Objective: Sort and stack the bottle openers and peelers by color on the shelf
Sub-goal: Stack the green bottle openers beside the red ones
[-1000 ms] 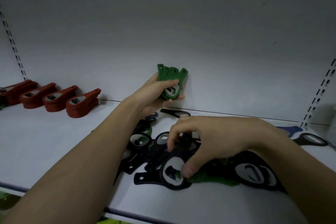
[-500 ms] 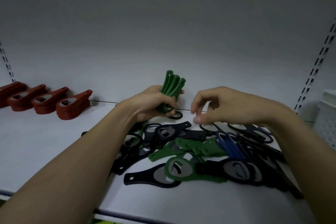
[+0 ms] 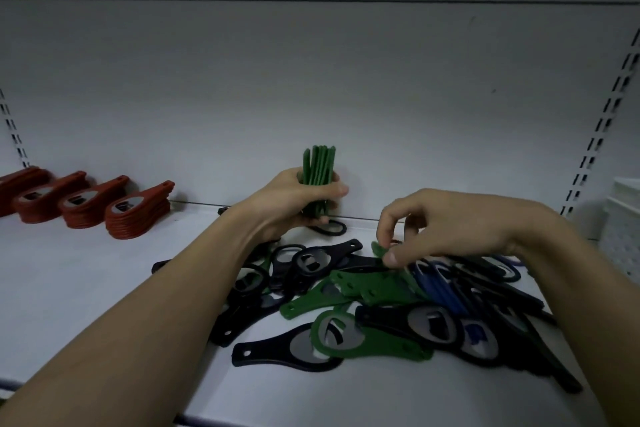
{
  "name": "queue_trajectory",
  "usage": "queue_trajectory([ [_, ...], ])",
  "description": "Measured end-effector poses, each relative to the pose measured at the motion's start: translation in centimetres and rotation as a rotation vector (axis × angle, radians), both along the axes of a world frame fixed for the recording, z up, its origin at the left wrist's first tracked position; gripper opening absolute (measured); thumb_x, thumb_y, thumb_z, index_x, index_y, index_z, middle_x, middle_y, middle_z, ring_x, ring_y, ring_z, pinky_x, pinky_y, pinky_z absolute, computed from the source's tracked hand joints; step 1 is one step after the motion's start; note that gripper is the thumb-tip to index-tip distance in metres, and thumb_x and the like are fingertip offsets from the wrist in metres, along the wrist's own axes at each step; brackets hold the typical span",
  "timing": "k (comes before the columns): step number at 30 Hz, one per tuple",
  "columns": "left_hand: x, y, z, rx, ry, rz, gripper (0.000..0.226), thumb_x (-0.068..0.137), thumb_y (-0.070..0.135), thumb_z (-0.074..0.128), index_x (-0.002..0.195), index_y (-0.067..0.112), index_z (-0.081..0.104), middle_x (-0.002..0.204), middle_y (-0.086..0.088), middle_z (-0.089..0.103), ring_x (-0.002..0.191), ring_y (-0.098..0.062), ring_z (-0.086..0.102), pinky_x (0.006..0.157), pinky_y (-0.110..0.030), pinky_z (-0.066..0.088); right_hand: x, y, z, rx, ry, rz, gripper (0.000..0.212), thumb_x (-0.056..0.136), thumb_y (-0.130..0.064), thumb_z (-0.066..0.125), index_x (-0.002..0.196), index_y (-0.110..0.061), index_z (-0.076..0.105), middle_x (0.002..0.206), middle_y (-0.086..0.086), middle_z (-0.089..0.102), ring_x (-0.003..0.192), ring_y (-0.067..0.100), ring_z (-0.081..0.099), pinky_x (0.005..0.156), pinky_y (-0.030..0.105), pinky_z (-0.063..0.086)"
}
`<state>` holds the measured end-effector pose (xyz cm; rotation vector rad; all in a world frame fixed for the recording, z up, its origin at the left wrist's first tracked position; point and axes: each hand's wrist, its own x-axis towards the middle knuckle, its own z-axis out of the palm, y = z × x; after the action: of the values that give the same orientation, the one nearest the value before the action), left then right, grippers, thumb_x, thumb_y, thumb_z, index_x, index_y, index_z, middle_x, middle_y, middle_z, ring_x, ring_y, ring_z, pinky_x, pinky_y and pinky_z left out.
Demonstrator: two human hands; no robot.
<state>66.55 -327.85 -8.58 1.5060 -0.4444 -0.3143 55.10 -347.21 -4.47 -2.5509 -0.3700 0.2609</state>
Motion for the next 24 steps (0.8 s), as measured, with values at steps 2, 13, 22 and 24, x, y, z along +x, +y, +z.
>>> queue_trajectory([
  [2, -0.2, 0.0, 0.1, -0.047, 0.013, -0.024, 0.021, 0.089, 0.012, 0.07, 0.107, 0.011, 0.059, 0.1, -0.01, 0.066, 0.078, -0.018, 0.073, 0.057, -0.026, 0.056, 0.1, -0.5, 0.2, 0.173, -0.023, -0.029, 0.01, 0.087, -0.021, 0.072, 0.091, -0.013, 0.069, 0.07, -0.009, 0.066, 0.063, 0.009, 0.055, 0.061, 0.019, 0.044],
  [13, -2.7, -1.3, 0.5, 0.056, -0.027, -0.379, 0.044, 0.089, 0.031, 0.063, 0.128, 0.015, 0.053, 0.12, -0.016, 0.064, 0.105, -0.034, 0.069, 0.076, -0.037, 0.06, 3.1, 2.1, -2.3, 0.866, -0.327, -0.359, 0.01, 0.094, -0.012, 0.06, 0.09, -0.004, 0.064, 0.078, 0.007, 0.07, 0.067, 0.021, 0.067, 0.066, 0.03, 0.058],
  [22, -2.4, -1.8, 0.1, 0.28, -0.265, -0.321, 0.018, 0.081, -0.006, 0.073, 0.09, 0.009, 0.068, 0.079, -0.002, 0.068, 0.078, -0.013, 0.069, 0.078, -0.038, 0.061, 3.0, 3.8, -3.5, 0.641, -0.49, -0.257, 0.057, 0.08, -0.033, 0.078, 0.129, -0.035, 0.05, 0.112, -0.004, 0.064, 0.072, 0.005, 0.068, 0.064, 0.023, 0.056],
  [24, -2.6, -1.8, 0.2, 0.294, -0.318, -0.313, 0.016, 0.08, -0.007, 0.074, 0.089, 0.004, 0.068, 0.079, -0.005, 0.068, 0.077, -0.015, 0.068, 0.078, -0.038, 0.061, 2.8, 4.0, -3.5, 0.658, -0.572, -0.252, 0.048, 0.08, -0.025, 0.079, 0.122, -0.037, 0.058, 0.11, -0.003, 0.064, 0.075, 0.011, 0.07, 0.064, 0.026, 0.059],
])
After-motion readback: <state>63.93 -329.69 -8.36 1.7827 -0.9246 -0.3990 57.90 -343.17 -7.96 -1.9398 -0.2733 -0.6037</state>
